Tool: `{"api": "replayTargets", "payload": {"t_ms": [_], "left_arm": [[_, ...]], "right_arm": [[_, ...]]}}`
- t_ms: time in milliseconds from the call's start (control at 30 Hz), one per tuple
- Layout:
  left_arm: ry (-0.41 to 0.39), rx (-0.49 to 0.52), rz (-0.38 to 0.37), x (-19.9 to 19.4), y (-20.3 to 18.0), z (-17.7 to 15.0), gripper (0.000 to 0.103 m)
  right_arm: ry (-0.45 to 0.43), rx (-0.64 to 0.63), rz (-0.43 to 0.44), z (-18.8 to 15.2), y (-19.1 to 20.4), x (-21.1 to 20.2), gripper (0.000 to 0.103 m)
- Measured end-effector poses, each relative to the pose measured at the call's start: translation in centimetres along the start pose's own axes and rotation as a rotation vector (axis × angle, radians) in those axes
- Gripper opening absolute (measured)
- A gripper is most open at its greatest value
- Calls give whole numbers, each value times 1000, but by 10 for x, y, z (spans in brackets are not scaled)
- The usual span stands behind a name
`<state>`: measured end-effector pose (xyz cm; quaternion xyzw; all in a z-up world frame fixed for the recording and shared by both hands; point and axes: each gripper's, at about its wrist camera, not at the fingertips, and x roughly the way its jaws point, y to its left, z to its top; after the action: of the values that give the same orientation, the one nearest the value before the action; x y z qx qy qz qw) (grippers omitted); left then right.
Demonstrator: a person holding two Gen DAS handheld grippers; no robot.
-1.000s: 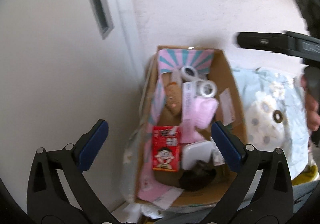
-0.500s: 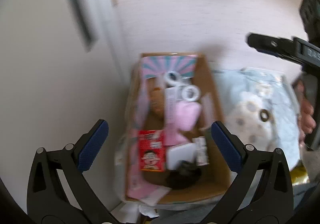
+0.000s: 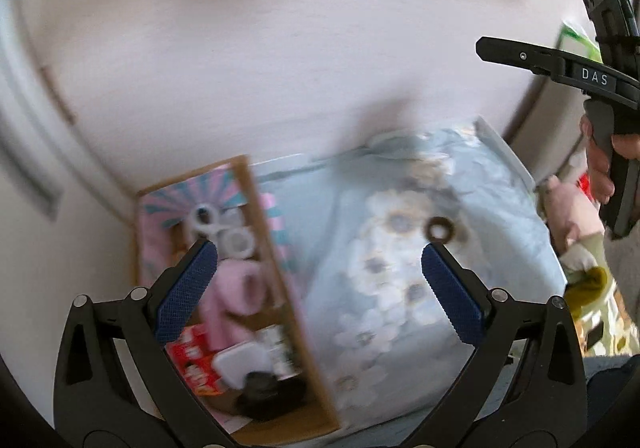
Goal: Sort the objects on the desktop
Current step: 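Withdraw both tools from the box back over the cloth, then lower the left tool onto the brown hair tie and close it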
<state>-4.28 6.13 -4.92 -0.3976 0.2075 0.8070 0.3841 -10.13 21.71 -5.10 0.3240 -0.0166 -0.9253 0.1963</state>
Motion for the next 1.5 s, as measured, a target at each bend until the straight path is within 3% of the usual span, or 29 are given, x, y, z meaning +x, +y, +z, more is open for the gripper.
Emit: {"api": "replayTargets", "payload": {"t_ms": [233,400,567,733,933,1267,1433,1500], "left_arm": [[49,110,-45,47,-64,13,102],[69,135,-89,84,-93,21,102],[61,135,-173,131,-115,22,102],[103,130,-231,173,-126,9,95],[162,180,-189,202,-129,-5,84],[136,257,-172,206,-137,-14,83],[145,262,-166,214,-138,-18,83],[149,261,-167,217,-138,-20,83]], "right_arm": [[58,-21,-86,-23,-56,-7,77],[132,-29,-93,-40,-94,17,61],[246,-95,-47,-58,-123,60,37],[357,-183,22,-77,-137,109,35],[406,-211,74,-88,-143,139,35],[449,-291,150,-97,-141,160,35],[471,-341,142,-101,-138,177,34],[475,-351,138,-103,-139,183,27]]}}
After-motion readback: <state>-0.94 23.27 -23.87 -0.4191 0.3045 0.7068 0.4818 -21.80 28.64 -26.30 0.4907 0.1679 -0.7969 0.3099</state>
